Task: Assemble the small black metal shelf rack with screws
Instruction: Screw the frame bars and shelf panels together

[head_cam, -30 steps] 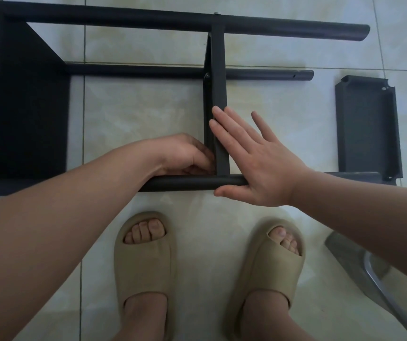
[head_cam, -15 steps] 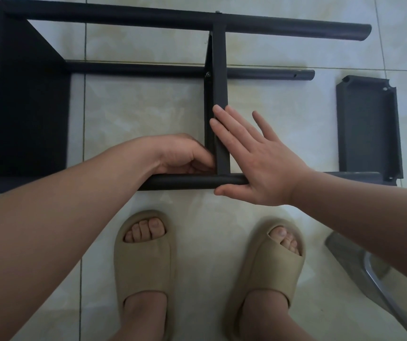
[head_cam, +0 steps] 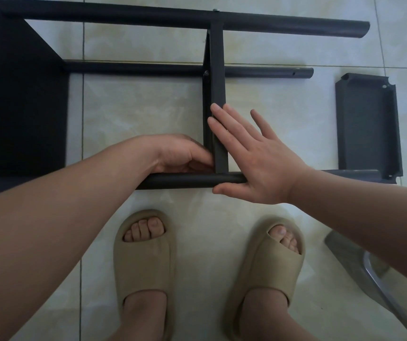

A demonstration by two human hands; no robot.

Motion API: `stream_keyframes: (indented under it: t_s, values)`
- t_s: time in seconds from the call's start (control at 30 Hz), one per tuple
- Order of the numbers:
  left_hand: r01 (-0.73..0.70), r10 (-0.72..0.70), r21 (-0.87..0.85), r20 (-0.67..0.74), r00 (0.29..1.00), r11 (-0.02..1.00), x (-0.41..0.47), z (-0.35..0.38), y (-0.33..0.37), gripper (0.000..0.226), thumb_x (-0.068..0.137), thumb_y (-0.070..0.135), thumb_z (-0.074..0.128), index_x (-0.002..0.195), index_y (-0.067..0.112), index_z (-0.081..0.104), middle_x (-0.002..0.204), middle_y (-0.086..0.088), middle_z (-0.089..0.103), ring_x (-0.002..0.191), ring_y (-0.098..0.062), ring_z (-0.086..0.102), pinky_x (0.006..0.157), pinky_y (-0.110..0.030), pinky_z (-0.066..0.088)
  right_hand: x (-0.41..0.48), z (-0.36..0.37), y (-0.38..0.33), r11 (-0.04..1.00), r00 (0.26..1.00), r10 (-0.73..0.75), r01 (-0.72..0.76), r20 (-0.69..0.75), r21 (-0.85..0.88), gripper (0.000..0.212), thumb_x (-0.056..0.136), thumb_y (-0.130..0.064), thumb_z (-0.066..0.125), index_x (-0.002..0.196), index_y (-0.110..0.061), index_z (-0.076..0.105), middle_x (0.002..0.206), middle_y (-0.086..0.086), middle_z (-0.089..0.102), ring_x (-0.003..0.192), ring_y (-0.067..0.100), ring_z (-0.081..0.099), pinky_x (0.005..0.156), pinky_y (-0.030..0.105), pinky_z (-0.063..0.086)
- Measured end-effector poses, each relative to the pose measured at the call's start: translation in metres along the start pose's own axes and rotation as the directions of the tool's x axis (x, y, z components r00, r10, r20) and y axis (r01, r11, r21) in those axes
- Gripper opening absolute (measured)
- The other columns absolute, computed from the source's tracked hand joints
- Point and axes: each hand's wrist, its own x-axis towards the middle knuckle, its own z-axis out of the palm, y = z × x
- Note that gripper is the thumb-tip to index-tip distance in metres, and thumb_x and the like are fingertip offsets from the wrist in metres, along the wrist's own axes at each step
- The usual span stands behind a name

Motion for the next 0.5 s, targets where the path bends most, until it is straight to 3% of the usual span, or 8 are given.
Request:
stream_keyframes:
  t_s: [0.13, 0.23, 0.37, 0.5]
  values:
    - [0.008, -0.008, 0.004, 0.003, 1.000, 1.000, 0.0007, -0.0030, -0.0015, 0.029, 0.092, 0.005, 0.058, 0.075, 0.013, 0.080, 0.082, -0.008, 0.076, 0.074, -0.017, 0.073, 0.065, -0.024, 0.056, 0.0004, 0.0002, -0.0002, 1.000, 1.000, 0.000, 0.000, 0.000, 0.001, 0.105, 0.090, -0.079, 0.034, 0.162, -0.007, 0.007, 0.170, 0.008, -0.001, 0.157, 0.023, -0.004, 0.124, 0.059, 0.010]
    - [0.070, -0.070, -0.025, 0.032, 0.997, 0.997, -0.0006, -0.0050, -0.0001, 0.017, 0.084, 0.009, 0.062, 0.089, 0.010, 0.079, 0.089, -0.011, 0.075, 0.080, -0.020, 0.073, 0.072, -0.028, 0.057, 0.0002, -0.0001, 0.0001, 1.000, 1.000, 0.002, -0.002, 0.001, 0.002, 0.105, 0.090, -0.079, 0.034, 0.162, -0.008, 0.007, 0.170, 0.008, -0.002, 0.157, 0.022, -0.004, 0.124, 0.059, 0.011]
    - [0.113, -0.110, -0.040, 0.073, 0.991, 0.993, -0.0009, -0.0062, 0.0016, 0.033, 0.068, 0.020, 0.066, 0.097, 0.006, 0.076, 0.092, -0.011, 0.074, 0.082, -0.020, 0.070, 0.079, -0.030, 0.055, 0.0000, -0.0004, -0.0003, 1.000, 1.000, 0.004, -0.004, -0.003, 0.002, 0.105, 0.090, -0.079, 0.034, 0.162, -0.008, 0.007, 0.171, 0.007, -0.001, 0.157, 0.022, -0.003, 0.123, 0.059, 0.011]
    - [-0.004, 0.004, 0.026, -0.028, 1.000, 1.000, 0.0028, -0.0034, -0.0008, 0.013, 0.088, 0.005, 0.062, 0.088, 0.006, 0.075, 0.081, -0.010, 0.074, 0.072, -0.018, 0.072, 0.065, -0.026, 0.056, 0.0002, -0.0006, -0.0004, 1.000, 1.000, 0.009, -0.009, 0.003, -0.001, 0.105, 0.090, -0.079, 0.033, 0.162, -0.008, 0.007, 0.171, 0.007, -0.002, 0.157, 0.022, -0.004, 0.123, 0.059, 0.011]
